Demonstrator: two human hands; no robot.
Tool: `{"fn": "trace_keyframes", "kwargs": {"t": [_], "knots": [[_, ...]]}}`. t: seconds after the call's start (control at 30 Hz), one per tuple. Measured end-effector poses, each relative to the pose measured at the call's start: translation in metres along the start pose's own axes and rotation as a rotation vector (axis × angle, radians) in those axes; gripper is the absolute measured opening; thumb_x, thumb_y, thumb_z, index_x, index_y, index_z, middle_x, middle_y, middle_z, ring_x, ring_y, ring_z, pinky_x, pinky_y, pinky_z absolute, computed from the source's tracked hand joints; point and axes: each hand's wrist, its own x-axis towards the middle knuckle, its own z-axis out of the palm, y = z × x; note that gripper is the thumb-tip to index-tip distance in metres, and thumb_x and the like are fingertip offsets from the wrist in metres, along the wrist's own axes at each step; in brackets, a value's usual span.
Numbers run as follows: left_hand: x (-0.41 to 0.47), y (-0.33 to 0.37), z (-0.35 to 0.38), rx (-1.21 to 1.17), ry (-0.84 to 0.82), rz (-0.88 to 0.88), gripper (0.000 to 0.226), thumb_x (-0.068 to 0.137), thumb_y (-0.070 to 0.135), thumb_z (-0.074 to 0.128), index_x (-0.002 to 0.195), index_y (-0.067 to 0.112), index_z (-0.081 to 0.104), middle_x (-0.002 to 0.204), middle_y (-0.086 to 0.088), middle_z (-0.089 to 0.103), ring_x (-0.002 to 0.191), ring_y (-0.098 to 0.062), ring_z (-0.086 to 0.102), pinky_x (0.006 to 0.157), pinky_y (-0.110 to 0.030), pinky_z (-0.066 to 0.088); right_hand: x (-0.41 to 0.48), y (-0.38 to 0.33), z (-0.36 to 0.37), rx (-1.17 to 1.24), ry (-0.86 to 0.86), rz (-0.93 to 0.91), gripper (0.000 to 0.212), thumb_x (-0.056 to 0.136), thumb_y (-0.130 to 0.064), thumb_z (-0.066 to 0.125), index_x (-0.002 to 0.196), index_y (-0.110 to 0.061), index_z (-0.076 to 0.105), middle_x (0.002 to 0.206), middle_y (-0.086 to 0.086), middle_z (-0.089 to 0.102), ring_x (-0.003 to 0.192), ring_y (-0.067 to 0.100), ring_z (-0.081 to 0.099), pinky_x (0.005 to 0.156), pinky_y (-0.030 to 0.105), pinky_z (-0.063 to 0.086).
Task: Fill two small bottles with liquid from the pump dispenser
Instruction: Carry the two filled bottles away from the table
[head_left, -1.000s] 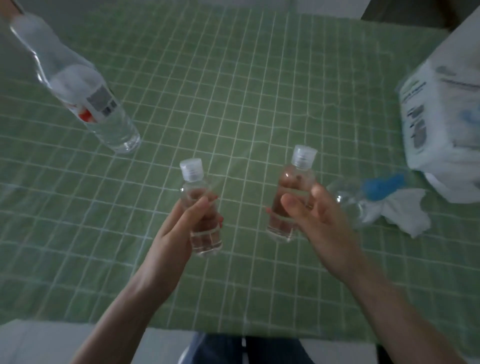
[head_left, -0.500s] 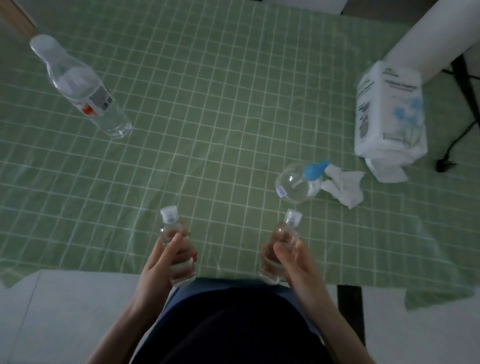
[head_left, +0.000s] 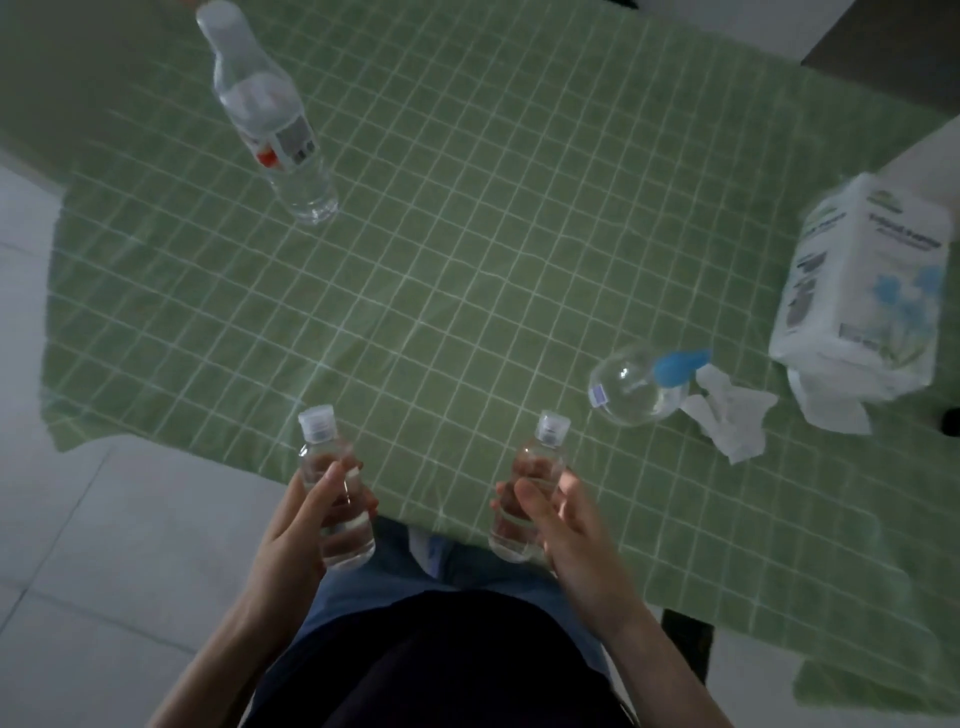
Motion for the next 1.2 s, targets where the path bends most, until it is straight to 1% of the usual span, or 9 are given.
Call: {"fn": "trace_keyframes", "kwargs": {"t": [0.17,0.3,0.4,0.5,0.6,0.77,0.93,1.07,1.2], "knots": [[-0.008,0.001,-0.014,-0.101,0.044,0.029,0.025,0.077,0.039,0.050,0.095,0.029,0.065,0.072,0.000,0.060,0.067,-0.015,0.055,0.065,-0.032,0.043,0.007,-0.006,0.014,-0.070,-0.087,-0.026,0.040,0.074,-0.041,0.066,0.109,-0.023,0.063,0.096,-0.002,0.075,0.093,0.013,0.072,0.073,0.022,0.056],[-0.010,0.004,-0.033,-0.144,0.065,0.051,0.023,0.078,0.039,0.050,0.087,0.034,0.070,0.072,0.000,0.060,0.065,-0.013,0.057,0.057,-0.024,0.048,0.013,-0.008,0.031,-0.130,-0.130,-0.043,0.038,0.074,-0.042,0.066,0.108,-0.025,0.064,0.096,-0.002,0.074,0.094,0.013,0.072,0.074,0.022,0.056],[-0.011,0.006,-0.052,-0.152,0.083,0.070,0.022,0.078,0.040,0.050,0.088,0.035,0.070,0.071,0.002,0.062,0.066,-0.012,0.061,0.059,-0.026,0.049,0.019,-0.006,0.050,-0.180,-0.150,-0.045,0.036,0.074,-0.041,0.066,0.107,-0.027,0.064,0.095,-0.003,0.075,0.094,0.014,0.071,0.076,0.024,0.056],[-0.009,0.012,-0.080,-0.148,0.112,0.074,0.022,0.077,0.042,0.051,0.088,0.036,0.069,0.072,0.001,0.064,0.067,-0.012,0.063,0.059,-0.028,0.050,0.024,-0.004,0.079,-0.219,-0.167,-0.045,0.033,0.076,-0.041,0.066,0.107,-0.029,0.065,0.098,0.000,0.075,0.095,0.014,0.072,0.075,0.020,0.055],[-0.004,0.021,-0.114,-0.142,0.108,0.079,0.022,0.077,0.043,0.051,0.088,0.036,0.068,0.072,0.001,0.064,0.065,-0.013,0.061,0.058,-0.029,0.049,0.027,0.000,0.115,-0.244,-0.170,-0.055,0.034,0.075,-0.042,0.066,0.108,-0.030,0.065,0.098,-0.002,0.075,0.095,0.012,0.072,0.075,0.021,0.055],[0.000,0.035,-0.182,-0.153,0.115,0.112,0.021,0.076,0.043,0.053,0.086,0.033,0.068,0.067,0.003,0.063,0.060,-0.008,0.061,0.054,-0.022,0.051,0.029,0.008,0.191,-0.239,-0.220,-0.051,0.037,0.073,-0.035,0.064,0.108,-0.020,0.062,0.095,0.002,0.072,0.086,0.009,0.071,0.070,0.020,0.056],[-0.007,0.053,-0.259,-0.189,0.116,0.138,0.022,0.076,0.044,0.055,0.090,0.032,0.067,0.068,0.004,0.061,0.066,-0.010,0.062,0.059,-0.025,0.048,0.027,0.020,0.277,-0.222,-0.256,-0.047,0.040,0.073,-0.029,0.062,0.109,-0.014,0.060,0.094,0.005,0.070,0.088,0.017,0.068,0.076,0.030,0.058],[-0.022,0.067,-0.316,-0.198,0.136,0.142,0.019,0.076,0.048,0.061,0.087,0.035,0.068,0.069,0.003,0.062,0.066,-0.012,0.062,0.058,-0.025,0.049,0.029,0.038,0.336,-0.198,-0.278,-0.042,0.034,0.072,-0.026,0.064,0.103,-0.014,0.061,0.089,0.005,0.072,0.075,0.013,0.071,0.063,0.022,0.056],[-0.037,0.072,-0.363,-0.205,0.205,0.118,0.026,0.076,0.052,0.063,0.090,0.031,0.066,0.072,0.000,0.063,0.064,-0.015,0.060,0.058,-0.027,0.049,0.033,0.053,0.385,-0.245,-0.350,-0.035,0.039,0.065,-0.035,0.071,0.100,-0.019,0.065,0.086,0.003,0.075,0.076,0.013,0.073,0.064,0.022,0.057]]}}
